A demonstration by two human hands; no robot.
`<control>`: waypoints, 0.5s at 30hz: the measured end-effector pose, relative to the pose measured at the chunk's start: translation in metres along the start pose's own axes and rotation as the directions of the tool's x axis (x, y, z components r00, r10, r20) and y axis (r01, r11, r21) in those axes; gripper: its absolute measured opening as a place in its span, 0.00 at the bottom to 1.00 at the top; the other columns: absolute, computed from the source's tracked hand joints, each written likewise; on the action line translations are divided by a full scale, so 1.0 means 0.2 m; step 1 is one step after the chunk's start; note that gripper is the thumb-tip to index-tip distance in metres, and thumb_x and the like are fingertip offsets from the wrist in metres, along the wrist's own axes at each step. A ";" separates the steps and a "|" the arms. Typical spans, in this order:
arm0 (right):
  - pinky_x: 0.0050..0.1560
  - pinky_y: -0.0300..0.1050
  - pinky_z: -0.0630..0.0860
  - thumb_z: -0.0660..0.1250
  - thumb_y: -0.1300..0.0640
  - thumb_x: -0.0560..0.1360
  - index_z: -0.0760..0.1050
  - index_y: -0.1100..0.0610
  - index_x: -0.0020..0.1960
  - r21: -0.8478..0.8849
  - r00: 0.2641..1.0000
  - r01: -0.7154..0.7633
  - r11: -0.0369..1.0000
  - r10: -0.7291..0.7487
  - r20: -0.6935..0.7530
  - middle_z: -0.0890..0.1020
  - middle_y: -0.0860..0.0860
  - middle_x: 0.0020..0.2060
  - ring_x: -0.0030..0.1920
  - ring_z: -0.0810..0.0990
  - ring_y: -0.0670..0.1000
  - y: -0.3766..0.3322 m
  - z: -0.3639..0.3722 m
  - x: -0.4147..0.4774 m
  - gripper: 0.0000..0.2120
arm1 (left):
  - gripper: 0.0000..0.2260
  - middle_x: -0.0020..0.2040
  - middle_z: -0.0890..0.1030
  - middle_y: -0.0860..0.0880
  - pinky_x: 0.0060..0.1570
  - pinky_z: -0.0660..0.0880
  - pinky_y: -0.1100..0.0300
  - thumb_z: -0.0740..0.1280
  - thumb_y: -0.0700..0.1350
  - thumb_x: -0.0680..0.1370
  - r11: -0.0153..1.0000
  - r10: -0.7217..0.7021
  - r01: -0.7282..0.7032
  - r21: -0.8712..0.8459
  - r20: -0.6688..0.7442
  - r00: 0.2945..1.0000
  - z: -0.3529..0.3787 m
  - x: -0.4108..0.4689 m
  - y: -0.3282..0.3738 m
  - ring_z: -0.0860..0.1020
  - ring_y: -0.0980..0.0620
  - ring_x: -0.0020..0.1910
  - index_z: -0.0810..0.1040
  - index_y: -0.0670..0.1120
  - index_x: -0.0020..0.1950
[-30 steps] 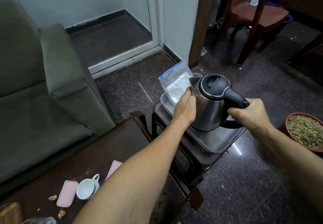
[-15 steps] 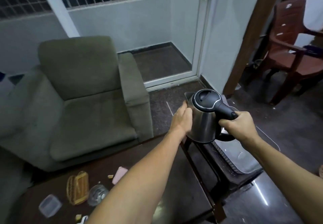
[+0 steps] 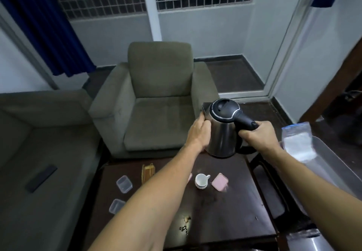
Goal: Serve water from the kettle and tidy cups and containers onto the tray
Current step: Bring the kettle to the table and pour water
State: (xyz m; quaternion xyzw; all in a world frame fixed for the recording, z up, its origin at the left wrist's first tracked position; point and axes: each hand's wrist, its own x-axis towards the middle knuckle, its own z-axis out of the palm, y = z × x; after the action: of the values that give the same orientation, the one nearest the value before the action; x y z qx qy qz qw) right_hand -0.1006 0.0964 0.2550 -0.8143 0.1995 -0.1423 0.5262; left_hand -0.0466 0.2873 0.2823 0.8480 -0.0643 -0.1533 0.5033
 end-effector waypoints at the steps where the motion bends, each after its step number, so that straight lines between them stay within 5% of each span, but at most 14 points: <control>1: 0.21 0.35 0.63 0.69 0.56 0.57 0.72 0.52 0.25 -0.009 1.000 0.014 1.000 -0.013 0.017 0.69 0.43 0.19 0.21 0.66 0.40 -0.04 0.06 -0.02 0.07 | 0.26 0.72 0.76 0.42 0.69 0.69 0.49 0.53 0.47 0.78 1.000 -0.008 0.008 -0.005 -0.017 1.000 -0.06 -0.02 -0.03 0.73 0.39 0.69 0.68 0.55 0.77; 10: 0.25 0.39 0.64 0.69 0.53 0.56 0.72 0.50 0.24 -0.082 0.994 0.055 0.995 -0.047 0.094 0.67 0.43 0.19 0.23 0.64 0.39 -0.25 0.48 -0.19 0.06 | 0.21 0.70 0.77 0.40 0.68 0.69 0.50 0.55 0.40 0.81 0.997 -0.055 0.049 -0.060 -0.108 0.993 -0.47 -0.16 -0.31 0.73 0.39 0.68 0.71 0.50 0.74; 15: 0.32 0.44 0.67 0.69 0.52 0.56 0.67 0.56 0.25 -0.134 0.994 0.033 0.990 -0.018 0.111 0.69 0.48 0.24 0.28 0.68 0.46 -0.24 0.65 -0.28 0.12 | 0.23 0.71 0.76 0.42 0.70 0.69 0.48 0.55 0.41 0.81 0.993 -0.083 0.073 -0.093 -0.119 0.989 -0.57 -0.21 -0.47 0.73 0.40 0.68 0.70 0.52 0.76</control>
State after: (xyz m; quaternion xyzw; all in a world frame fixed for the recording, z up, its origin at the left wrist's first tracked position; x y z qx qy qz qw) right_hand -0.0837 0.2436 0.2449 -0.8572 0.1693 -0.0902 0.4780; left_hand -0.0529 0.4387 0.2584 0.8346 0.0069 -0.1229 0.5369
